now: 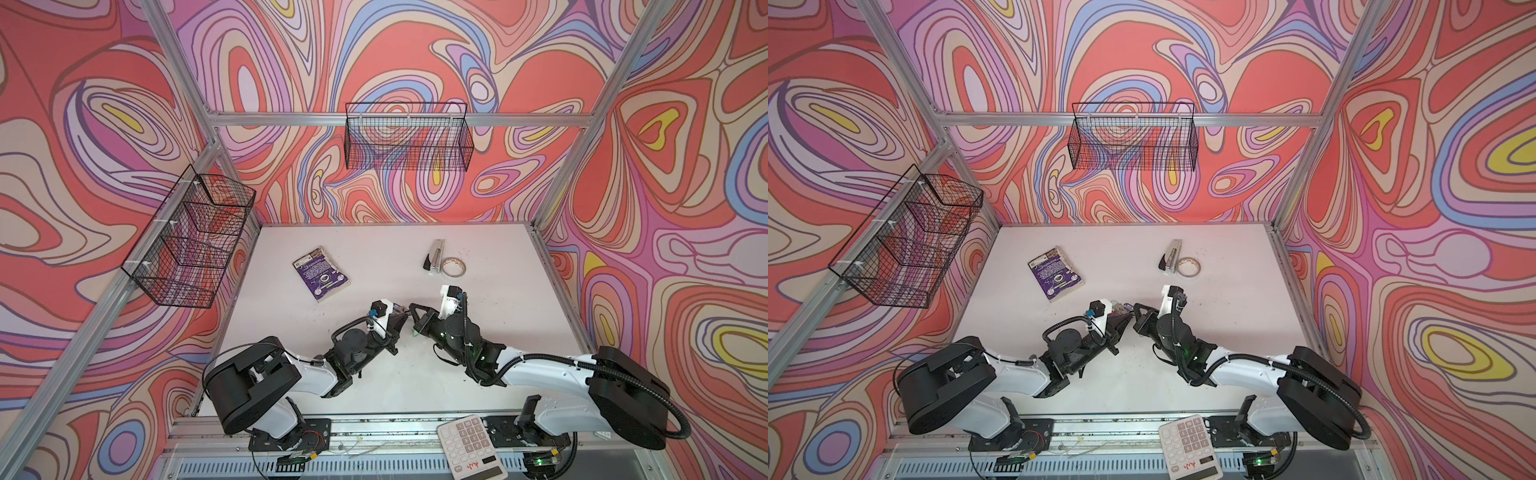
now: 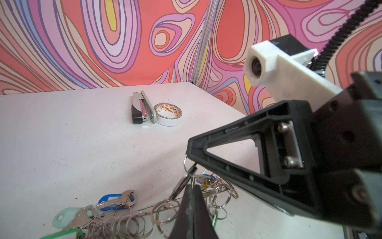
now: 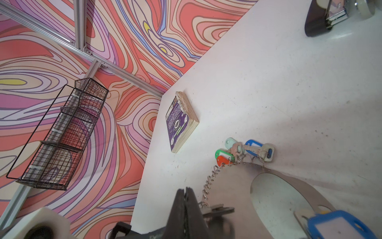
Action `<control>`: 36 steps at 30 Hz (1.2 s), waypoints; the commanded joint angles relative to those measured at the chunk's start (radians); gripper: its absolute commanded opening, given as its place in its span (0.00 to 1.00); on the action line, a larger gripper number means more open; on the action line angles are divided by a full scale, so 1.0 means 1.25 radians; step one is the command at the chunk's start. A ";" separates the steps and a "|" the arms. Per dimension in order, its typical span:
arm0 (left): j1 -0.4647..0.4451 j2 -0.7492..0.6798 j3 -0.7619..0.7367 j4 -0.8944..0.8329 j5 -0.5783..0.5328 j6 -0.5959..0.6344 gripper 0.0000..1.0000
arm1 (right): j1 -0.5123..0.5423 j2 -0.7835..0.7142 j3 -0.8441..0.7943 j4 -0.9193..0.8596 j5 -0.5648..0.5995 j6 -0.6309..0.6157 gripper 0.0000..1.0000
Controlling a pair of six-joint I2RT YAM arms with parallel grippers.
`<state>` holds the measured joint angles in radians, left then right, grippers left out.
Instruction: Put the keys on the keyring
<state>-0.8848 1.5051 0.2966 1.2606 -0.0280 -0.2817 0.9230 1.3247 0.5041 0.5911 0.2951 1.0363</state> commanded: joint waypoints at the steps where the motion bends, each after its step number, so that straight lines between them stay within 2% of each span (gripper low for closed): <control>1: -0.006 -0.027 0.013 0.045 -0.016 -0.013 0.00 | 0.010 0.012 -0.009 0.009 0.009 0.015 0.00; 14: -0.005 -0.040 0.008 0.045 -0.025 -0.017 0.00 | 0.020 0.011 -0.019 -0.015 0.047 0.025 0.00; 29: -0.007 -0.034 0.007 0.045 -0.042 -0.012 0.00 | 0.020 -0.006 -0.036 -0.038 0.049 0.009 0.00; 33: -0.007 -0.029 0.008 0.045 -0.039 -0.008 0.00 | 0.020 -0.047 -0.051 -0.072 0.037 -0.035 0.25; 36: -0.007 -0.024 0.009 0.046 -0.038 -0.001 0.00 | 0.019 -0.079 -0.055 -0.127 0.031 -0.067 0.39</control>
<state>-0.8909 1.4788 0.2966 1.2530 -0.0650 -0.2913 0.9440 1.2591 0.4534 0.5152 0.3382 0.9962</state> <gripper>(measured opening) 0.047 0.374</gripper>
